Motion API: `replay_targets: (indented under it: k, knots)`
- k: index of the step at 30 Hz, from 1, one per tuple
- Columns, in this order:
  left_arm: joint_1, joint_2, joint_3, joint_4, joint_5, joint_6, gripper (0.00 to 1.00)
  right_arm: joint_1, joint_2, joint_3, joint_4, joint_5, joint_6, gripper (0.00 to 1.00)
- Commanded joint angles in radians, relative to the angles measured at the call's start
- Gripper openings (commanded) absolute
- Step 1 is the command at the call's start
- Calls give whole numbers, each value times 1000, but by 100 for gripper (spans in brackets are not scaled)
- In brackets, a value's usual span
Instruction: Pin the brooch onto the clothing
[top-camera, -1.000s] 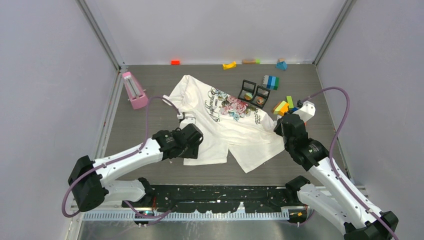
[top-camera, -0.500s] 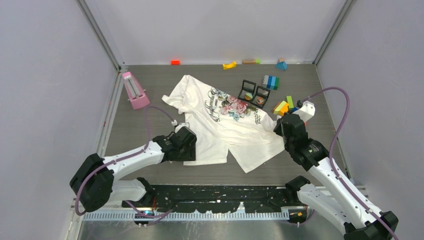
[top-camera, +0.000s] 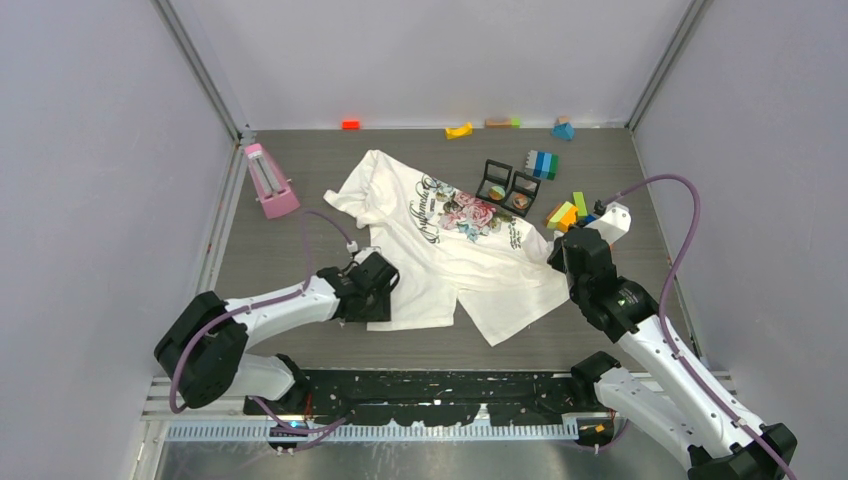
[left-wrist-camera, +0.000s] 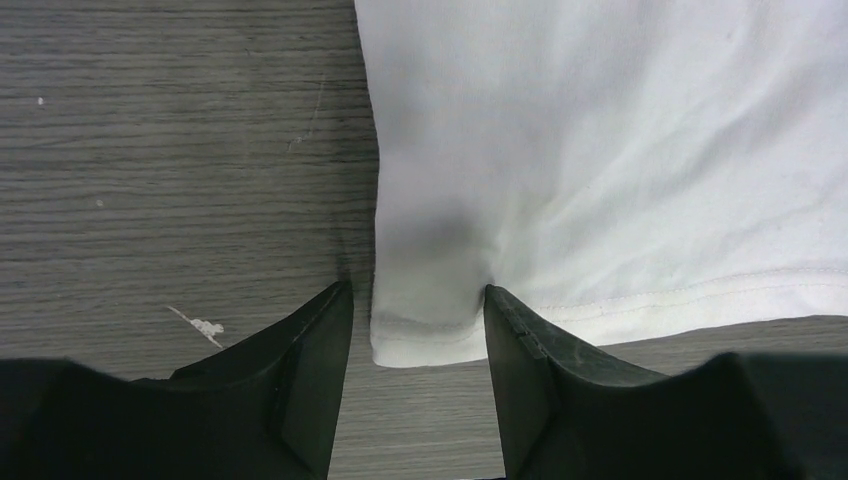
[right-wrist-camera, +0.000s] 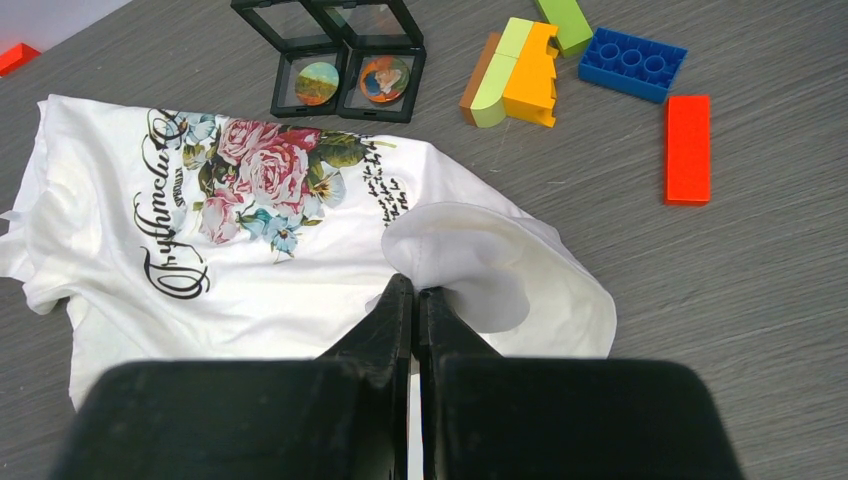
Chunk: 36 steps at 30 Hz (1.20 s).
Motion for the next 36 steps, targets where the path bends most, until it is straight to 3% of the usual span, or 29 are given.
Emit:
replay_targets:
  k: [1,8,23,24,27,30,36]
  knots:
    - [-25,-14,7,-62,-21,-36,53,-4,-9,3,39,27,4,1]
    - [-45,-59,18,-134,-49,-43,53,-4,2,-1,46,20,7,1]
    - [-48,-25,-28,-30,29,-56,41,-3,3,-2,51,22,6,1]
    - [-48,-24,-36,-21,36,-57,38,-3,3,-1,50,22,5,1]
    - [-48,-12,-55,-3,47,-55,15,-3,4,0,50,26,2,1]
    - [-48,5,-57,-3,43,-43,0,-3,3,3,51,36,-9,1]
    - [-2,-7,26,19,49,28,0,-3,25,28,55,72,-37,1]
